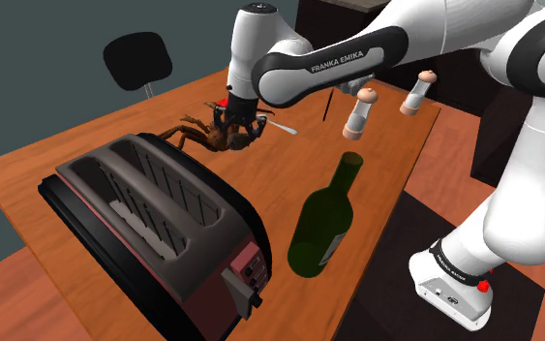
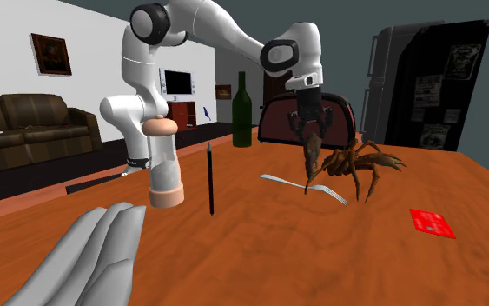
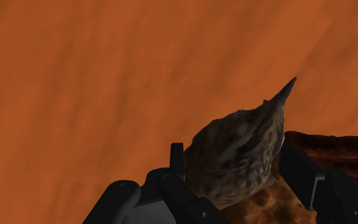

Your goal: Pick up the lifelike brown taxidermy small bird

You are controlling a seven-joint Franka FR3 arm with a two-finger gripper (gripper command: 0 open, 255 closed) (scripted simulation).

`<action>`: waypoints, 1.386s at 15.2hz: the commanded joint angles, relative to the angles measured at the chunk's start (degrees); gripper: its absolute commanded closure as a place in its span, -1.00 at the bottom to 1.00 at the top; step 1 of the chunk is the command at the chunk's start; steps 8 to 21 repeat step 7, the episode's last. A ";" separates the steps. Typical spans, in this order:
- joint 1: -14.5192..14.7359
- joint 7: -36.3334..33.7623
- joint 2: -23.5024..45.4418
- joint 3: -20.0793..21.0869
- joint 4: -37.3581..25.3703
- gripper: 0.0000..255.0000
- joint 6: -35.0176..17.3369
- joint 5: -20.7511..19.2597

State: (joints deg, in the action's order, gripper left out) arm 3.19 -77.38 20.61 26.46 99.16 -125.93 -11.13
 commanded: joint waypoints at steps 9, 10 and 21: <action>-0.20 0.74 -1.47 0.45 -2.92 1.00 4.23 1.05; -0.20 0.74 -1.47 0.45 -2.92 1.00 4.23 1.05; -0.20 0.74 -1.47 0.45 -2.92 1.00 4.23 1.05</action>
